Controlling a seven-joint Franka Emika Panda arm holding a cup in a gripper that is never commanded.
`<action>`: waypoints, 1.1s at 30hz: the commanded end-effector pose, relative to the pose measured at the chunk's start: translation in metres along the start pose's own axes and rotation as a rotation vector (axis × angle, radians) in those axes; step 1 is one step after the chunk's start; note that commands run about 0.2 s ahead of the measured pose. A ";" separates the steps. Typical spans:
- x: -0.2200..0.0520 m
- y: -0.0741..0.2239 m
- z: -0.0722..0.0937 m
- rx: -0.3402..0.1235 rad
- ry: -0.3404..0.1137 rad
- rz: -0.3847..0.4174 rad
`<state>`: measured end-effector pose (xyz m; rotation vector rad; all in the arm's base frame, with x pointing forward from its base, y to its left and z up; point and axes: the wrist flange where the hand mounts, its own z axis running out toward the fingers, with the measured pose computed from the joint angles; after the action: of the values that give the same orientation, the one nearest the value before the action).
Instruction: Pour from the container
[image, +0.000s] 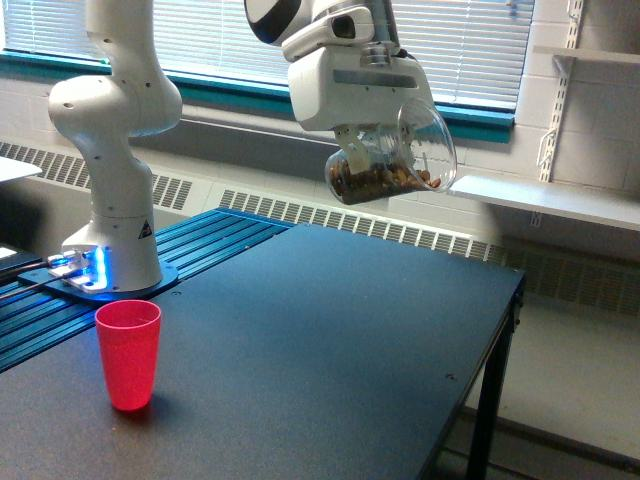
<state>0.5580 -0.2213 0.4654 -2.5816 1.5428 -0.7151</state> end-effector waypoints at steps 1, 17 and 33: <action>-0.012 0.004 0.015 -0.037 -0.027 0.064; -0.030 0.017 0.013 -0.074 -0.010 0.066; -0.068 0.067 0.006 -0.174 0.019 0.073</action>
<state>0.4967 -0.1963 0.4171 -2.6920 1.6642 -0.6184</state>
